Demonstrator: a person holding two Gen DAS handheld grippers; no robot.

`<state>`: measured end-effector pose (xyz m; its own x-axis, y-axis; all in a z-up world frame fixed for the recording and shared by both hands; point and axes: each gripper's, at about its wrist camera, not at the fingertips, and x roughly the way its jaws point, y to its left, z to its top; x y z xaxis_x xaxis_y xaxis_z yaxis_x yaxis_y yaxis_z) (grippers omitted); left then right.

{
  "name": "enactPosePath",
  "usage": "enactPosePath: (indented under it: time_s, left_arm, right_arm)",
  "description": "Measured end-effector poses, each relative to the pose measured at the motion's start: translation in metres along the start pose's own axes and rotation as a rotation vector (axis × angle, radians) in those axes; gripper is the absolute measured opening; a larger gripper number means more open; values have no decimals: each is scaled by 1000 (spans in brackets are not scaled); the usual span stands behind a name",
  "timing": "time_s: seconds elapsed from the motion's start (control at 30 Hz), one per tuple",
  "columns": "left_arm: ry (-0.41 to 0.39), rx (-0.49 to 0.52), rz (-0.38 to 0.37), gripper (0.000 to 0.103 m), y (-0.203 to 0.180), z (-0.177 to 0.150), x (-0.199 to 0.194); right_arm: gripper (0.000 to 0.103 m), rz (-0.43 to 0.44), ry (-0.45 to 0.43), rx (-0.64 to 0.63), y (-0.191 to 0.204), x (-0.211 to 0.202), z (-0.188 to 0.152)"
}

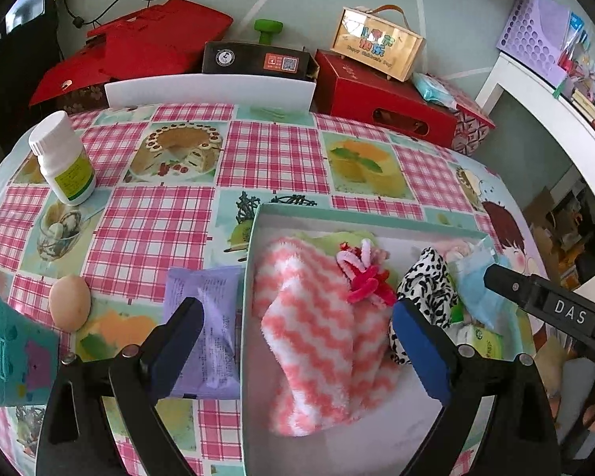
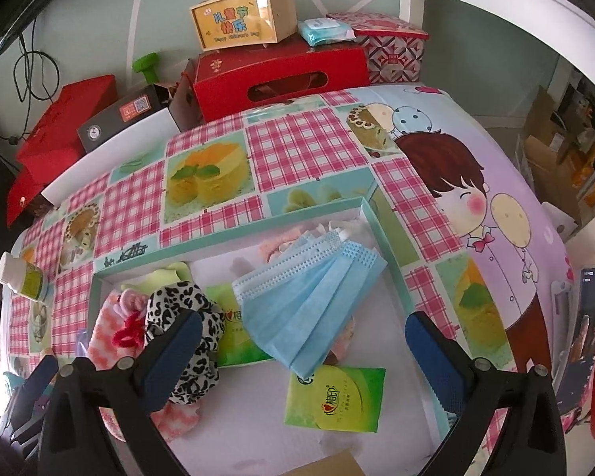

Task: Organize soft objects
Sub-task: 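Lower the scrunchie with the left tool while the right tool drops the masks, opening both, then move both tools back toward the beige puff and purple packet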

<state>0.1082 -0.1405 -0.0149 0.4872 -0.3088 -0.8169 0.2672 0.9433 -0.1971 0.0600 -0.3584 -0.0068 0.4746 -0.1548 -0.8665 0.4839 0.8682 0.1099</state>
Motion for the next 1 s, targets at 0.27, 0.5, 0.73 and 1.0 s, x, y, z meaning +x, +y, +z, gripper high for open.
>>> enactPosePath:
  time_s: [0.27,0.5,0.73,1.0]
  left_arm:
    - [9,3,12,96,5,1,-1]
    - [6,-25,8,96,14,4,-3]
    - [0,-56,0,96,22,6,-6]
    - [-19,-102,-4,96,38,11,-14]
  right_arm:
    - [103,-1,-28,10,0,-6,2]
    - [103,75,-63,59,-1,-13,4]
    - [103,127,-86,90,-1,-16,5]
    - [103,193,-89,62,12,-19,5]
